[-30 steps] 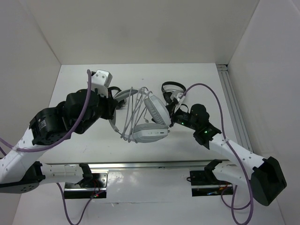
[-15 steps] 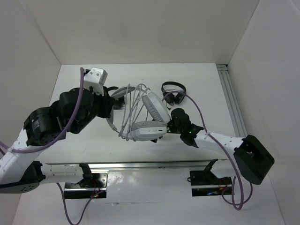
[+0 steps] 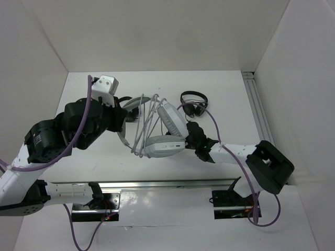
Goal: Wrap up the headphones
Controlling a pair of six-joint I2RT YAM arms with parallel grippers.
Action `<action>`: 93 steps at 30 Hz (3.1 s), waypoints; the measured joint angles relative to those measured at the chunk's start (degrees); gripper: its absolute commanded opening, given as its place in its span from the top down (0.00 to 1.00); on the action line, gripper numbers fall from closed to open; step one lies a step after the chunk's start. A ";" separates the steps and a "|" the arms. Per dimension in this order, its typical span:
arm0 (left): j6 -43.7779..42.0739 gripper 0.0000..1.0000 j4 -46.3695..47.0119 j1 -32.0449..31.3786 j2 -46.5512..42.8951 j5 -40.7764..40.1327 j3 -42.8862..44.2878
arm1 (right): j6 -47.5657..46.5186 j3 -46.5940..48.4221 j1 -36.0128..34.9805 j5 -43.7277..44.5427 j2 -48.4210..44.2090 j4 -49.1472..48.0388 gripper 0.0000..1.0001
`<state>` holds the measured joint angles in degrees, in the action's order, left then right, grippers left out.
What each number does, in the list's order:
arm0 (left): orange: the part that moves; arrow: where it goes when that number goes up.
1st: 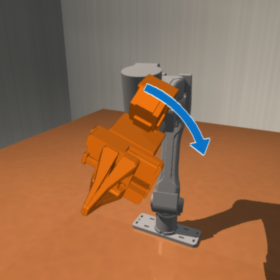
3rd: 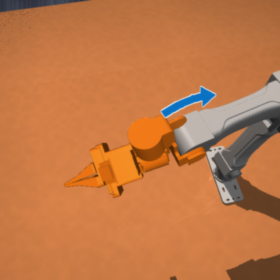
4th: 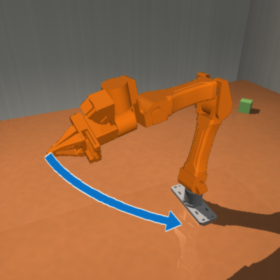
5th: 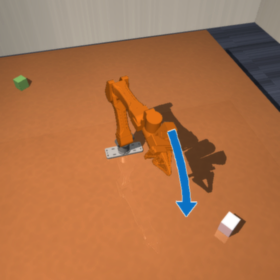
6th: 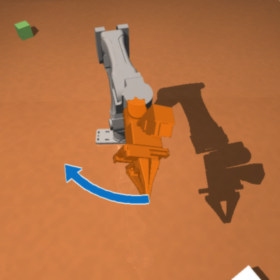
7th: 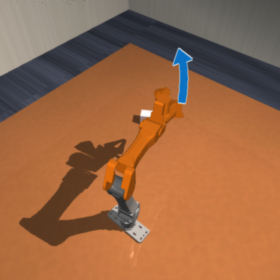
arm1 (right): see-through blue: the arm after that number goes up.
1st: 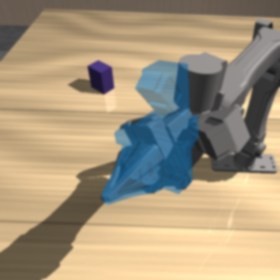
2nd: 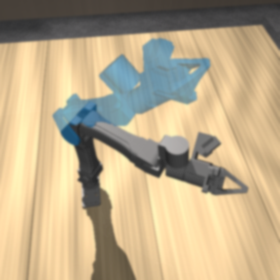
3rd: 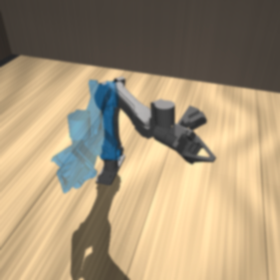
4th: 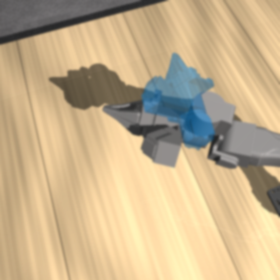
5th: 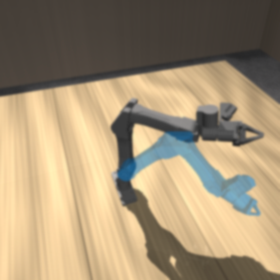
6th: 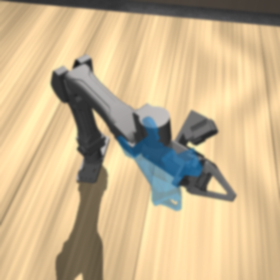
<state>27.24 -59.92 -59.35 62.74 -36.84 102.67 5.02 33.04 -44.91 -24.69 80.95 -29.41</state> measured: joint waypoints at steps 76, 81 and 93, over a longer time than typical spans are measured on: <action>-17.86 1.00 18.49 9.86 19.63 36.17 -35.10 | -13.09 32.09 -40.26 57.31 -12.02 65.44 0.72; -18.03 1.00 18.86 9.51 19.34 36.98 -35.69 | -11.96 31.26 -40.41 61.94 -12.33 65.46 0.61; -17.66 1.00 15.47 9.73 14.03 31.50 -36.33 | -7.19 28.76 -39.71 68.81 -13.94 67.36 0.02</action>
<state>9.58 -44.45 -49.63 76.77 -5.34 66.35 -2.17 61.80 -84.62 44.12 67.00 37.95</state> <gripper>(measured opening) 0.210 0.855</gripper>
